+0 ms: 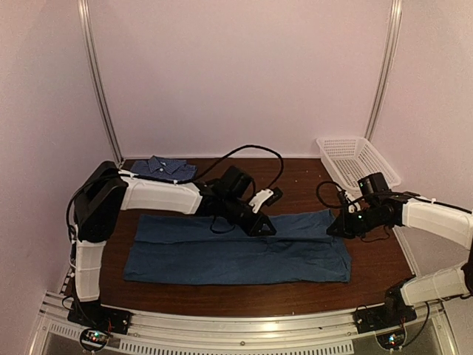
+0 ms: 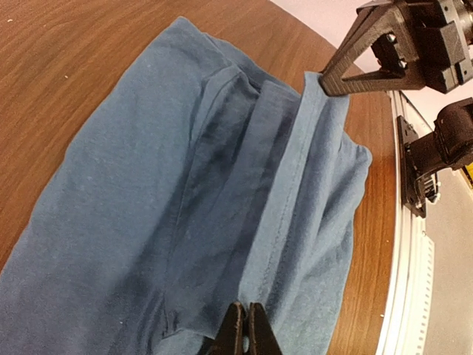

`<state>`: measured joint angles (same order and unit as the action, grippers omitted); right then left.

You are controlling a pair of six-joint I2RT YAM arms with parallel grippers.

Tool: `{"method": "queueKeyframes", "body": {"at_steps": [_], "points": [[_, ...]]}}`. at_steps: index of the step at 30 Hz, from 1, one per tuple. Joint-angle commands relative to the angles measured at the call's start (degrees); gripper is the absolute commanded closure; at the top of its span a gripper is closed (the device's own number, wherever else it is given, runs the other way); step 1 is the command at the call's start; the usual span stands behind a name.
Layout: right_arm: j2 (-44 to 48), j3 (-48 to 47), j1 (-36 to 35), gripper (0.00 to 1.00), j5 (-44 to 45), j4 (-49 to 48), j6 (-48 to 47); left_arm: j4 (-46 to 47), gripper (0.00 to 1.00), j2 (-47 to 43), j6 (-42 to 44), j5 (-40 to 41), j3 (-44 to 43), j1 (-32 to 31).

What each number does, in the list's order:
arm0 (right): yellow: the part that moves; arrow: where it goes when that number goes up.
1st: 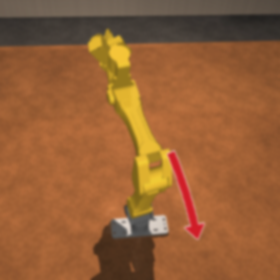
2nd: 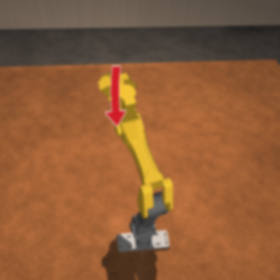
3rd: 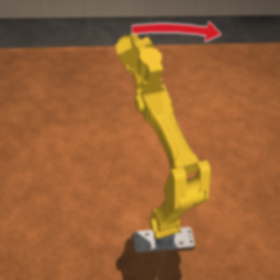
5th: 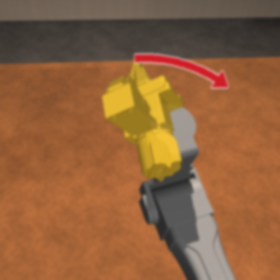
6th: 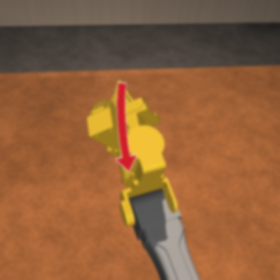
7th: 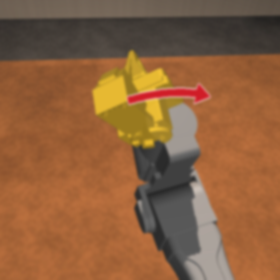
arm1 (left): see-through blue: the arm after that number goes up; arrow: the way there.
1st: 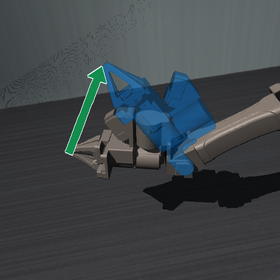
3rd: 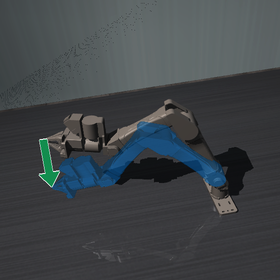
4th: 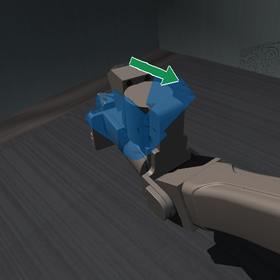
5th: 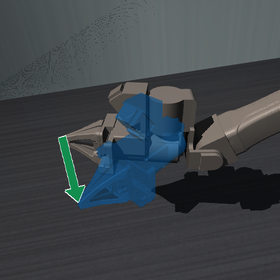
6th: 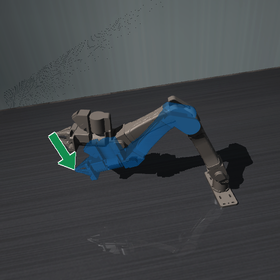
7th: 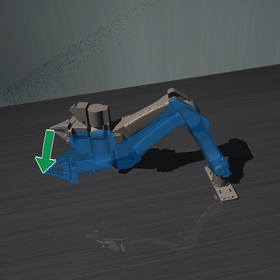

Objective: Fold and stack the mixed laundry pile
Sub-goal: Fold the 1/3-folded T-shirt at the center of the board.

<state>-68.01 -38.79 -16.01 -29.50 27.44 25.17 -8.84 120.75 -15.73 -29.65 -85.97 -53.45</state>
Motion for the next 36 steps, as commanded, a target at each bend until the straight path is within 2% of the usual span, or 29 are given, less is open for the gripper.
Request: {"method": "queueKeyframes", "body": {"at_steps": [1,8,14,15,17,18,21,23,26,29,36], "points": [[1.6,1.9,-0.2,1.0,1.9,1.6,1.8,-1.3,1.0,-1.2,3.0,0.3,1.6,-1.4],[7.2,7.6,-1.5,1.0,1.5,1.1,5.7,-2.7,1.0,-1.1,6.0,1.6,4.2,-3.4],[10.2,12.4,-6.7,0.98,0.7,-1.1,11.4,-5.1,1.0,-0.7,7.9,1.5,3.9,-3.5],[10.5,12.9,-7.3,0.91,0.8,-1.3,12.4,-6.0,0.97,-0.7,8.5,0.7,3.6,-3.6],[11.0,13.2,-7.7,0.72,1.4,-0.1,12.7,-8.1,0.8,-0.9,10.0,-1.6,2.9,-3.5],[11.5,13.0,-7.7,0.65,1.7,0.6,12.5,-8.6,0.73,-1.4,10.7,-2.1,3.0,-3.6],[13.6,10.9,-7.8,0.52,2.9,2.5,12.0,-7.9,0.65,-5.1,11.6,-1.2,4.8,-3.5],[14.2,8.1,-7.8,0.49,3.9,2.8,11.5,-7.5,0.63,-7.1,11.5,-0.9,5.5,-2.6],[11.6,4.2,-7.8,0.5,5.8,2.6,9.4,-5.9,0.62,-9.2,9.0,-1.8,6.7,1.0],[6.2,0.9,-7.8,0.57,5.8,1.3,7.0,-3.5,0.63,-9.6,5.9,-1.8,7.3,3.9],[-4.0,-1.7,-10.0,0.66,2.1,-2.1,3.8,-1.3,0.64,-7.9,4.8,-1.4,7.7,3.0]]}}
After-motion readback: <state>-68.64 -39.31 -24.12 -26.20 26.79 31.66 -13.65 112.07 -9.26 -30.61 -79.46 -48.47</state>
